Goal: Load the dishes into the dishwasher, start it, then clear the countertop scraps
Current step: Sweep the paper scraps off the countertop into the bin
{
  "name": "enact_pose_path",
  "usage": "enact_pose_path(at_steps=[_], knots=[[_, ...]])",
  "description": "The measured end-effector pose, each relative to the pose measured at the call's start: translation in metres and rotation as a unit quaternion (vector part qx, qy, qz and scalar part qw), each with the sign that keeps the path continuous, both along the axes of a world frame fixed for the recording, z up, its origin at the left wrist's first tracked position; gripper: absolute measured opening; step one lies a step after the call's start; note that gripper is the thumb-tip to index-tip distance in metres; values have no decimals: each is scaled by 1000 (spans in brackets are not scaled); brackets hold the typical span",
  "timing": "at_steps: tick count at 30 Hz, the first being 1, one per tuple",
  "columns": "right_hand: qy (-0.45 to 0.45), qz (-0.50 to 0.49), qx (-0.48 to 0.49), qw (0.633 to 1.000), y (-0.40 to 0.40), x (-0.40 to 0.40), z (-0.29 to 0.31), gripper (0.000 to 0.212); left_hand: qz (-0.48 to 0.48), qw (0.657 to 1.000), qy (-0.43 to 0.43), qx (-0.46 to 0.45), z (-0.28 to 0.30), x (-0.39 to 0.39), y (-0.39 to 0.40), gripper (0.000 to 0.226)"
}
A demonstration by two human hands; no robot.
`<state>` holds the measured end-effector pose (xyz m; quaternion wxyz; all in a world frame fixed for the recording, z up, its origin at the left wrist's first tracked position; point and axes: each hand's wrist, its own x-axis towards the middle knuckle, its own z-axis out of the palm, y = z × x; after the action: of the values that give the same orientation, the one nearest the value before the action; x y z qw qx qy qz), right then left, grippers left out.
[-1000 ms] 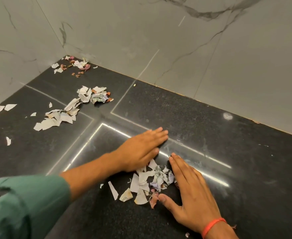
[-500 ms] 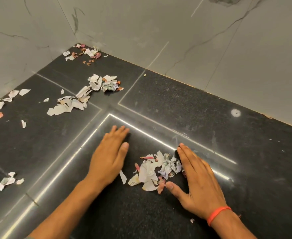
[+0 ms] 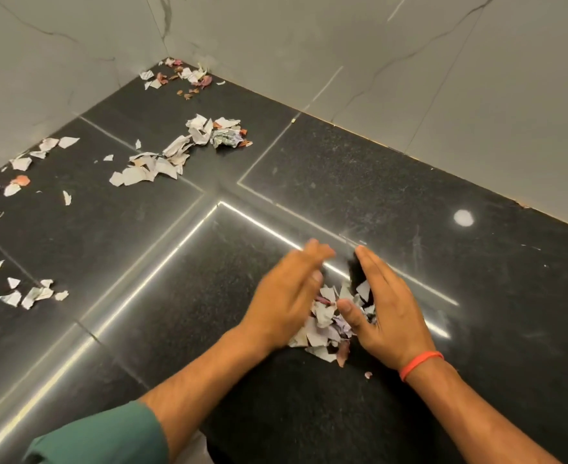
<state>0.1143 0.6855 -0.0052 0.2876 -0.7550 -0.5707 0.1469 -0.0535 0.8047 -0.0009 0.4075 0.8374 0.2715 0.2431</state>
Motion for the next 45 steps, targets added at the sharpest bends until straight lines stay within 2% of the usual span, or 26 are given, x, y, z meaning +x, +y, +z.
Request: enact_pose_path(at_steps=[2, 3, 6, 12, 16, 19, 21, 23, 25, 28, 30, 34, 36, 39, 42, 45], knots=[[-10, 3, 0, 1000, 1, 1, -1, 92, 110, 993, 34, 1, -1, 2, 15, 43], [-15, 7, 2, 1000, 0, 1, -1, 90, 122, 990, 65, 10, -1, 4, 17, 45], [-23, 36, 17, 999, -4, 0, -3, 80, 55, 988, 133, 63, -4, 8, 6, 51], [38, 113, 65, 991, -24, -7, 4, 67, -42, 993, 103, 34, -4, 1, -42, 51], [99, 104, 75, 987, -56, -16, 12, 67, -39, 996, 13, -85, 3, -2, -80, 49], [86, 21, 118, 989, -83, -4, 20, 67, 30, 996, -33, -82, 8, -11, -83, 46], [65, -88, 133, 985, -102, 16, 20, 65, 107, 991, -26, -71, 7, -19, -71, 45], [69, -195, 109, 972, -116, 31, 15, 69, 160, 985, -3, -63, 4, -26, -58, 46], [54, -230, 66, 970, -118, 30, 5, 77, 157, 986, 32, -38, 2, -26, -55, 47], [6, -210, 12, 978, -97, 10, -4, 73, 111, 990, 83, 7, -3, -23, -59, 49], [-3, -177, -15, 984, -78, -5, 0, 72, 116, 989, 88, 11, -4, -22, -59, 51], [-9, -31, -36, 999, -46, -31, 4, 78, 118, 989, 93, 12, -4, -23, -59, 52], [25, 33, -30, 999, -37, -31, 5, 74, 122, 990, 75, 1, -3, -23, -60, 51], [93, 41, -5, 995, -28, -7, 5, 63, 167, 985, 19, -43, 3, -24, -65, 48], [28, 33, -31, 999, -18, 16, 7, 68, 222, 971, -18, -89, 7, -30, -84, 48], [-31, 138, -67, 988, -9, 4, 7, 71, 259, 960, -47, -99, 3, -38, -107, 47]])
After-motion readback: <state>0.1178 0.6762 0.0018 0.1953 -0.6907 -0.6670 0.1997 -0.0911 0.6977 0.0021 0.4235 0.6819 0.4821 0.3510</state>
